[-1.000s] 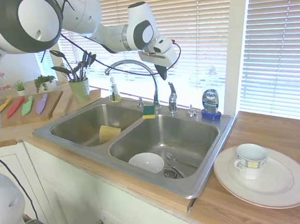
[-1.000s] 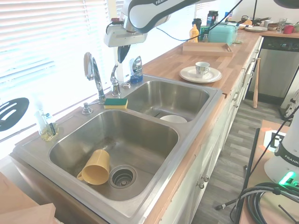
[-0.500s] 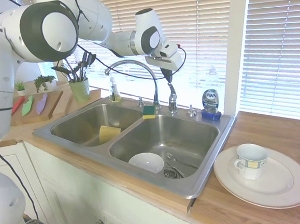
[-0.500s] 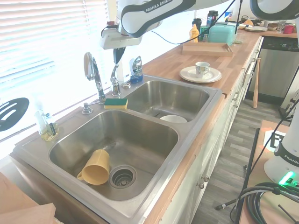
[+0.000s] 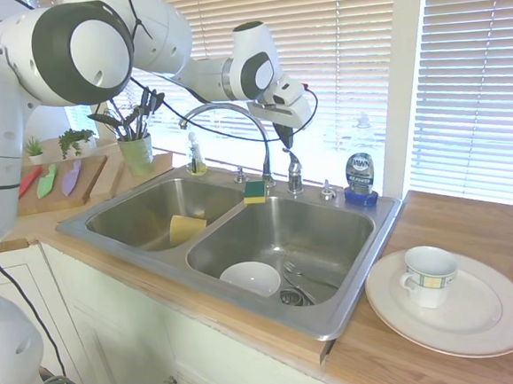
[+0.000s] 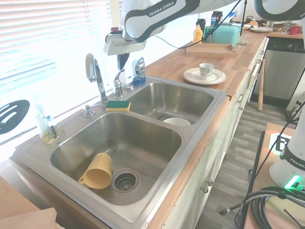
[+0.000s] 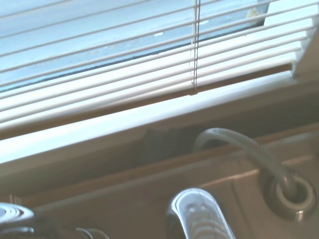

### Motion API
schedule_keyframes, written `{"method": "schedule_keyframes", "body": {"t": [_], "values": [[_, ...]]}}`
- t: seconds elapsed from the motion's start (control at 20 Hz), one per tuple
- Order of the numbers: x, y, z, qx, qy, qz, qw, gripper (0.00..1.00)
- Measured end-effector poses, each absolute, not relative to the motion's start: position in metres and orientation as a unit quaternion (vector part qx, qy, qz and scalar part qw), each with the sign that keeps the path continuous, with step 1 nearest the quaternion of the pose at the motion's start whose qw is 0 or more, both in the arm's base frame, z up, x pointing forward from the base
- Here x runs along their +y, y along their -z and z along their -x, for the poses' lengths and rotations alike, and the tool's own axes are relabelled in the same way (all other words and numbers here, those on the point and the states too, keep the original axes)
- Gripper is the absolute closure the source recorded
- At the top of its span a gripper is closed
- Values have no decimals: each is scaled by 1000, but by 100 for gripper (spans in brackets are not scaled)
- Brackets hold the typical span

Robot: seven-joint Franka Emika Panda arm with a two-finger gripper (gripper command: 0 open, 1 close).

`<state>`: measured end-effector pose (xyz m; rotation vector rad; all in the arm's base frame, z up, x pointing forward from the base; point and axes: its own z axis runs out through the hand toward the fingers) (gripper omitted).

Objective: Turn off the faucet

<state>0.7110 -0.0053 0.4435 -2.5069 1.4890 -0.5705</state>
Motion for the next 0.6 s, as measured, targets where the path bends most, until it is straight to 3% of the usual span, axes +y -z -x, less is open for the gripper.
{"method": "schedule_keyframes", "body": {"t": [0.6], "values": [[-7,-425,-681,493,188,845,88,100]]}}
